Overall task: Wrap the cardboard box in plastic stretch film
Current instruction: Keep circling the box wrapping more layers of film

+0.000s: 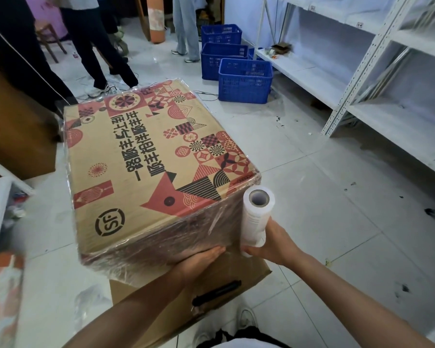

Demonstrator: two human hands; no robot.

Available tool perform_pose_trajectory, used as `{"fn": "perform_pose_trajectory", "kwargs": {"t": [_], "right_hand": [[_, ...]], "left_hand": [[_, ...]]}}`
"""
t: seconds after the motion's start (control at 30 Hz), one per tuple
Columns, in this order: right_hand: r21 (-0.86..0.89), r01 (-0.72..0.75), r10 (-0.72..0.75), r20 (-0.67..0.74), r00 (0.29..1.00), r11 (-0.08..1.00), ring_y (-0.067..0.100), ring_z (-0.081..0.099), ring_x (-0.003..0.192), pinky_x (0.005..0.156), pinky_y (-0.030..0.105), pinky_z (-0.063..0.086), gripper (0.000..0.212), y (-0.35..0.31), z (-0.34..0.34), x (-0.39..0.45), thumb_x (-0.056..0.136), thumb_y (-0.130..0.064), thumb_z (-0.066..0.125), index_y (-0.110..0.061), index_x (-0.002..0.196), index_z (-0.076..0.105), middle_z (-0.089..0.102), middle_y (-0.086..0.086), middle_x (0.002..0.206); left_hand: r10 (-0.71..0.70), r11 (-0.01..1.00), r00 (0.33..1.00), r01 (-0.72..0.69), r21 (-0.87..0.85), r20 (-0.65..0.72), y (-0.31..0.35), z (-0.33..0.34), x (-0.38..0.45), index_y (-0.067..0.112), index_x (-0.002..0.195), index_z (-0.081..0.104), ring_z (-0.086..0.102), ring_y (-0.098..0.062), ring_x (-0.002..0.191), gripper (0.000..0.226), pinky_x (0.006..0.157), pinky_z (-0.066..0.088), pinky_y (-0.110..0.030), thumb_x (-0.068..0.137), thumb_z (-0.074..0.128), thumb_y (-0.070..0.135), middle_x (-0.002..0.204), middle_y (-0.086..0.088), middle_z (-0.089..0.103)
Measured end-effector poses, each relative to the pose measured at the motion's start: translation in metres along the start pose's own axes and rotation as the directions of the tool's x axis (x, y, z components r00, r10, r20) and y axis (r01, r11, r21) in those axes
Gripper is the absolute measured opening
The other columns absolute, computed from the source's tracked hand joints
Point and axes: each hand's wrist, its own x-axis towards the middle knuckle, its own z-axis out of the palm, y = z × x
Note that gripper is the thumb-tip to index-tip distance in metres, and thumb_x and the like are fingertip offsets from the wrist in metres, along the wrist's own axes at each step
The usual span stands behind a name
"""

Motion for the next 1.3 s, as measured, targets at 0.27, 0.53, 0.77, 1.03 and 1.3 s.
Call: {"fn": "perform_pose_trajectory", "kwargs": {"t": [0.27, 0.53, 0.77, 1.03, 1.3], "right_hand": [[-0.089, 0.056, -0.055, 0.006, 0.998, 0.994, 0.019, 0.059, 0.106, 0.081, 0.026, 0.049, 0.069, 0.013, -0.014, 0.004, 0.066, -0.039, 0.083, -0.022, 0.124, 0.051, 0.061, -0.005, 0.123], [-0.266, 0.075, -0.133, -0.209, 0.969, 0.961, 0.022, 0.065, 0.083, 0.064, 0.023, 0.045, 0.067, 0.025, -0.017, 0.01, 0.057, -0.044, 0.087, -0.014, 0.111, 0.06, 0.071, 0.002, 0.099], [-0.126, 0.046, -0.067, -0.174, 0.982, 0.991, 0.024, 0.061, 0.101, 0.078, 0.032, 0.054, 0.073, 0.027, -0.017, 0.016, 0.065, -0.039, 0.084, -0.013, 0.126, 0.052, 0.064, 0.004, 0.119], [0.143, 0.106, -0.095, -0.08, 0.992, 0.984, 0.002, 0.05, 0.104, 0.078, 0.001, 0.043, 0.072, 0.023, -0.016, 0.021, 0.072, -0.023, 0.082, -0.006, 0.131, 0.044, 0.05, -0.005, 0.121], [0.046, 0.003, -0.006, 0.055, 0.998, 0.999, 0.018, 0.057, 0.105, 0.087, 0.029, 0.05, 0.061, 0.043, -0.023, 0.026, 0.071, -0.024, 0.083, -0.015, 0.123, 0.053, 0.06, -0.003, 0.118]], "left_hand": [[0.066, 0.991, 0.998, -0.064, 0.121, -0.012, -0.001, 0.005, -0.003, -0.013, 0.142, -0.006, 0.006, -0.029, 0.144, 0.072, 0.113, 0.003, -0.043, 0.101, 0.022, 0.038, 0.156, -0.02, -0.002], [0.108, 0.98, 0.994, -0.105, 0.169, -0.006, -0.011, 0.007, -0.003, -0.014, 0.142, -0.008, 0.002, -0.03, 0.144, 0.073, 0.113, 0.0, -0.044, 0.1, 0.022, 0.038, 0.156, -0.021, -0.005], [0.06, 0.994, 0.998, -0.059, 0.09, -0.01, -0.012, 0.004, 0.0, -0.01, 0.145, -0.002, 0.007, -0.029, 0.144, 0.072, 0.113, 0.004, -0.043, 0.1, 0.025, 0.04, 0.157, -0.019, 0.001], [0.022, 0.964, 0.997, -0.04, -0.265, -0.069, -0.012, -0.012, 0.026, -0.001, 0.144, 0.026, 0.025, -0.03, 0.139, 0.051, 0.114, 0.018, -0.04, 0.1, 0.035, 0.023, 0.151, -0.019, 0.027], [0.082, 0.983, 0.996, -0.075, 0.165, -0.035, -0.037, 0.003, 0.031, -0.009, 0.143, -0.012, -0.005, -0.032, 0.143, 0.085, 0.109, -0.006, -0.051, 0.097, 0.025, 0.052, 0.156, -0.019, -0.011]]}}
